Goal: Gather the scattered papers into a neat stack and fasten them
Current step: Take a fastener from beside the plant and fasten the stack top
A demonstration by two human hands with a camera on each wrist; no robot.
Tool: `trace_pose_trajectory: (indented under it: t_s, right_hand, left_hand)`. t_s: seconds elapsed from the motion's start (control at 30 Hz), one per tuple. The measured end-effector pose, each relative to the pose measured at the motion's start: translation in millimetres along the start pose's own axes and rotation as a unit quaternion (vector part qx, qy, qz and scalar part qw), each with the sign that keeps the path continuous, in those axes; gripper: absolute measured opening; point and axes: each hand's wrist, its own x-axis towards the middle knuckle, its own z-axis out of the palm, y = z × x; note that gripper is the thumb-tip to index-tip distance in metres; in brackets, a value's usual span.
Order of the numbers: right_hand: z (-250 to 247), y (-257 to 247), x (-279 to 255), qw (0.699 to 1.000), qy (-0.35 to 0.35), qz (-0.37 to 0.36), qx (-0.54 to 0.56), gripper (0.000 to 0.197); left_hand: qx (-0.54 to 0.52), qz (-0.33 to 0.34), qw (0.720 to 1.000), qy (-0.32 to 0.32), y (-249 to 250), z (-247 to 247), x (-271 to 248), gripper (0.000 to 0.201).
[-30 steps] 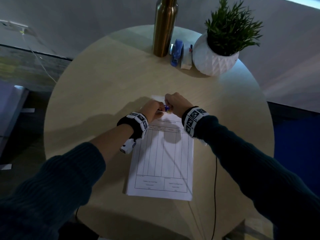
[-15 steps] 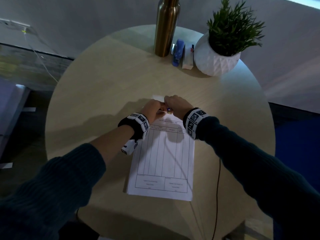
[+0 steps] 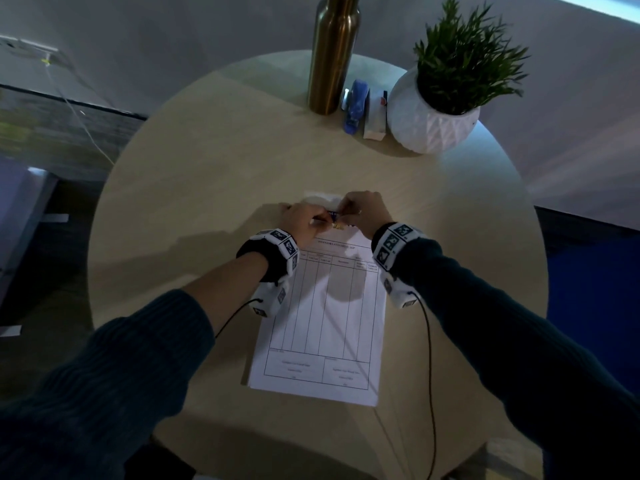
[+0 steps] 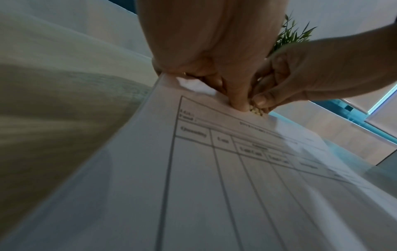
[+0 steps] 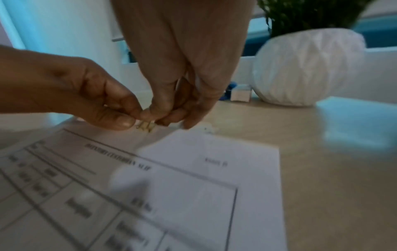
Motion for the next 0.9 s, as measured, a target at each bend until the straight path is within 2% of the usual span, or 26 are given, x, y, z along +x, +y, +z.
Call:
trace_pose_trajectory:
  t_s: [0.13,0.27,0.37,0.5,0.57,0.63,0.77,0.83,0.9]
  right_hand:
    - [16,17,-14,0.995,0.058,0.03,0.073,0.01]
    - [28,21,-27,0.986,0.088,0.028,0.141,0.012]
    - [32,23,-30,0.987,0.108,0.015,0.116,0.011]
    - [34,29,-33,0.991,0.114,-0.043,0.052,0.026]
    - [33,30,-34,0.99,0.119,-0.061,0.045,0.022]
    - [34,30,-35,0.988,0.124,-0.048,0.074,0.014]
    - [35,34,-33,0.986,0.102,0.022,0.129,0.038]
    - [37,35,-30,0.991,0.107,-0.002,0.074,0.037]
    - [34,31,-27,0.996,0.088,-0.002,-0.004,0.028]
  left_hand:
    - [-0.048,0.016,0.999,0.005,2,-2,0,0.014]
    - [-0.059,0.007,0.998,-0.01,-3,-1,2,0.014]
    - [-0.065,-0.002,0.998,-0.012,-5,0,4,0.013]
    - [-0.081,-0.004,0.997,-0.002,-5,0,6,0.013]
    - [-0.083,-0.002,0.997,0.001,-5,1,6,0.012]
    - [-0.088,0.005,0.996,0.004,-6,1,5,0.01]
    - [-0.099,0.014,0.995,0.012,-4,-1,0,0.01]
    - [-0.102,0.023,0.994,0.016,1,-3,-3,0.012]
    - [-0.089,0.023,0.996,0.024,2,-4,-5,0.012]
